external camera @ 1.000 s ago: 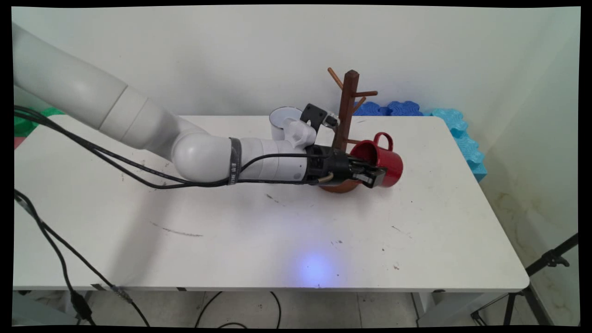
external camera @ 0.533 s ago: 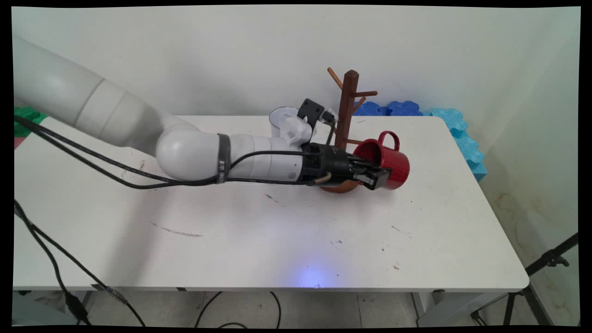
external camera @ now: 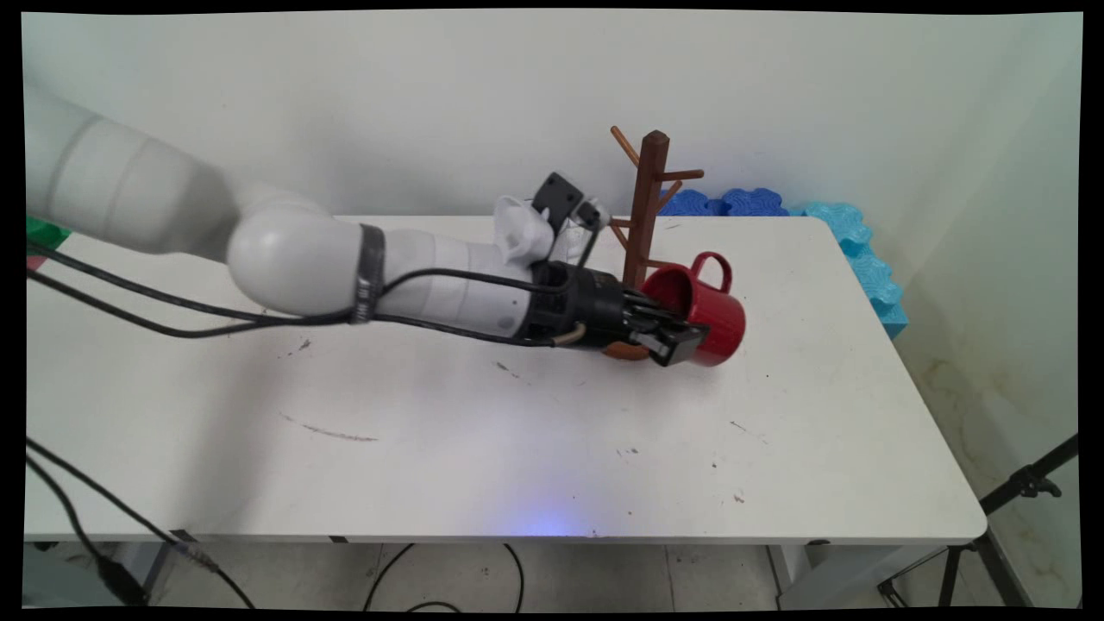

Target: Place the picked object on the table

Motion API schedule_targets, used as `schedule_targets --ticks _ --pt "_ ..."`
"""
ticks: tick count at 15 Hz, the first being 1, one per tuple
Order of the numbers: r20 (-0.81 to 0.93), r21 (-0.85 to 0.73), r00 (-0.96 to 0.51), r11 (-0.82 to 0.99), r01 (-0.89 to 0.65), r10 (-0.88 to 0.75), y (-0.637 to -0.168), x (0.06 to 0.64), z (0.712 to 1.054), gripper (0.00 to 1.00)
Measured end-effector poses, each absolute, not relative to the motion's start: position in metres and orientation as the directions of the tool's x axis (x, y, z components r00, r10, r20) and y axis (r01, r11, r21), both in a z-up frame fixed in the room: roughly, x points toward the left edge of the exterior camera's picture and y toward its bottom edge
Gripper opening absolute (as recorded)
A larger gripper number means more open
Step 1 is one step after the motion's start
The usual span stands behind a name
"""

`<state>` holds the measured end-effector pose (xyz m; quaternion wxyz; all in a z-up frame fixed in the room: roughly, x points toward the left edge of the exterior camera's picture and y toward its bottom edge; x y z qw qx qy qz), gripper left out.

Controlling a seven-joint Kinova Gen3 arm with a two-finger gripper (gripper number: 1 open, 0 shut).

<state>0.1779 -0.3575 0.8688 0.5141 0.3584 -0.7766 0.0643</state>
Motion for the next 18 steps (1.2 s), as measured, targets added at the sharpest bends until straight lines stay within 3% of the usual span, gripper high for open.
schedule_targets --ticks 18 --pt "0.767 0.121 -0.508 0.865 -0.487 -0.393 -0.349 0.252 0.971 0.0"
